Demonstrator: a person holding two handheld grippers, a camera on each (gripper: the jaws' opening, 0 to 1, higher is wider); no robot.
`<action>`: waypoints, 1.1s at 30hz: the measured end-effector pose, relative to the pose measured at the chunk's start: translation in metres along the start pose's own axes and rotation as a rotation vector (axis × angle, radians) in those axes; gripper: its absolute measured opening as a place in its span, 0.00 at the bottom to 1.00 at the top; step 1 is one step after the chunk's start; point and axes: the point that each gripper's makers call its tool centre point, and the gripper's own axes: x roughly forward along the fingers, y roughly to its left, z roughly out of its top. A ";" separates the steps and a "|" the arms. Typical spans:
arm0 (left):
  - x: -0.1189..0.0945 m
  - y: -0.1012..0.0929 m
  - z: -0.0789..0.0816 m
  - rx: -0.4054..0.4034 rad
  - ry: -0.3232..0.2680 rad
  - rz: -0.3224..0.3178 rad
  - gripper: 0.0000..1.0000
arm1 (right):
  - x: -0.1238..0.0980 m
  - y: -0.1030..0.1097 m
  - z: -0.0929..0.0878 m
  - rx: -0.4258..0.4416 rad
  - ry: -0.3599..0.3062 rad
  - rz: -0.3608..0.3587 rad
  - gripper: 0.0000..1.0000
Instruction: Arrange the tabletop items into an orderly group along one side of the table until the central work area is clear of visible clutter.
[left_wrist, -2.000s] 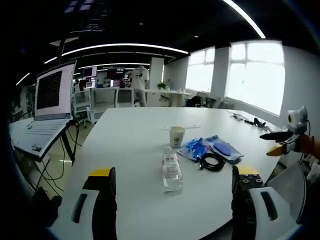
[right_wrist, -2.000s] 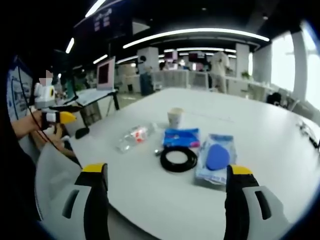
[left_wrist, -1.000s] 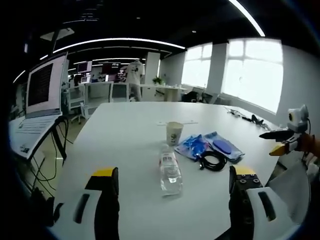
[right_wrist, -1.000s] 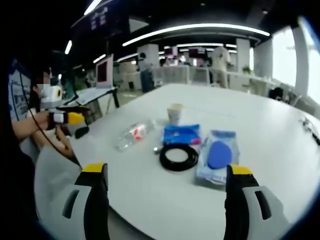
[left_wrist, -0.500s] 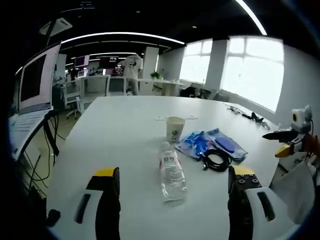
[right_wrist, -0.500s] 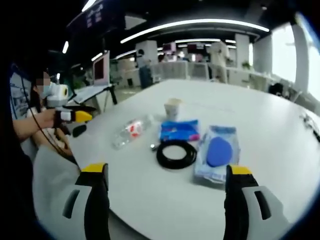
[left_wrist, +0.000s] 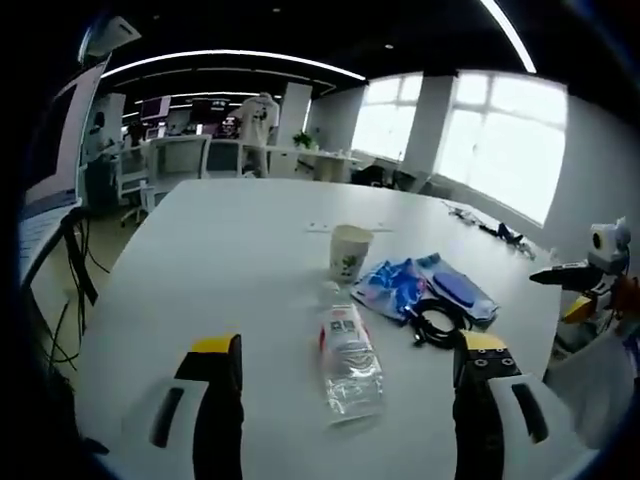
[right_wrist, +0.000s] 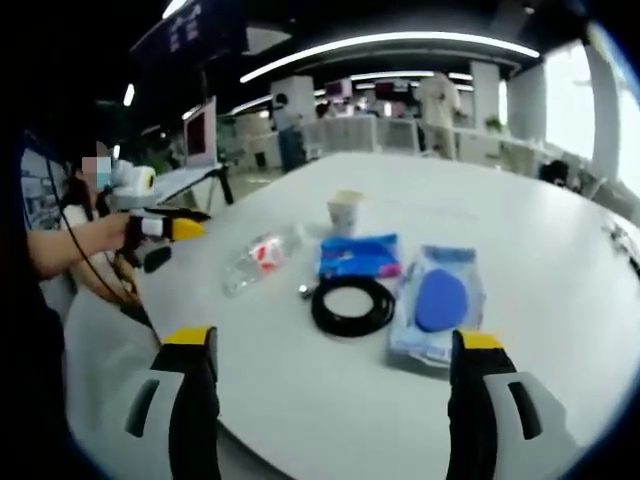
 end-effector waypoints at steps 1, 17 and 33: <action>0.002 0.001 -0.001 0.001 0.007 0.002 0.86 | 0.000 0.000 0.000 0.000 0.001 0.000 0.95; 0.035 0.004 -0.012 -0.032 0.064 -0.019 0.81 | 0.009 -0.008 -0.005 0.014 0.016 -0.001 0.94; 0.067 -0.001 -0.021 -0.087 0.130 -0.048 0.72 | 0.022 -0.010 -0.013 -0.020 0.038 -0.004 0.94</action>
